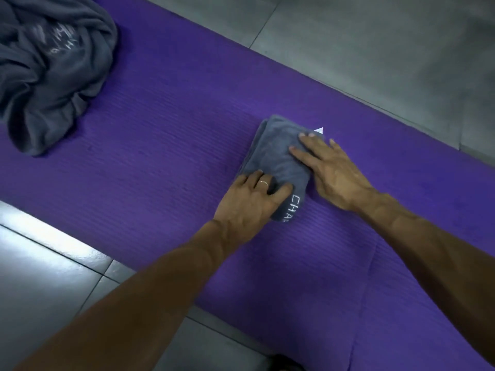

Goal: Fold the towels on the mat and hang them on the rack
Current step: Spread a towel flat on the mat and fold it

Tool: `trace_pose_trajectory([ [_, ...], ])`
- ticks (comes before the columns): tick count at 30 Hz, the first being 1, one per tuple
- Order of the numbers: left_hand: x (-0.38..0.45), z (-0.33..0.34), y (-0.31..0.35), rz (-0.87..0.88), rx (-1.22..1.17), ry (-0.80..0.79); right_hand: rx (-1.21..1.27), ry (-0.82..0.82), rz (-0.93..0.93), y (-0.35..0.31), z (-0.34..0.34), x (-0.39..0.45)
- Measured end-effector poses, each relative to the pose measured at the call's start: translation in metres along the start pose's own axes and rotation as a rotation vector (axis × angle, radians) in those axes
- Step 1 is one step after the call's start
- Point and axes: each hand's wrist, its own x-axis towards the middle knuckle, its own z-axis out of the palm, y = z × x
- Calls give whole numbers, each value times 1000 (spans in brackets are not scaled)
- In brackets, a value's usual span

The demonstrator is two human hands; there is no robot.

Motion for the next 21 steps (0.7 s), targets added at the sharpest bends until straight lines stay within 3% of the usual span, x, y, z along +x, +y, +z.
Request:
trace_pose_trajectory([
  [5,13,-35,-26,-185,-495,-80,31,-52,-33,-12,1,-17],
  [9,13,-61,-49,-265,-1124,-64,167,54,-40,-31,-21,10],
  [11,6,-68,-57,-354,-1285,-73,227,115,-35,-45,-41,21],
  [13,-3,-75,-66,-413,-1382,-80,220,78,-22,-58,-55,24],
  [17,-14,-84,-83,-527,-1354,26,233,39,35,-77,-65,28],
  [21,-21,-89,-96,-699,-819,63,116,122,169,-87,-75,31],
])
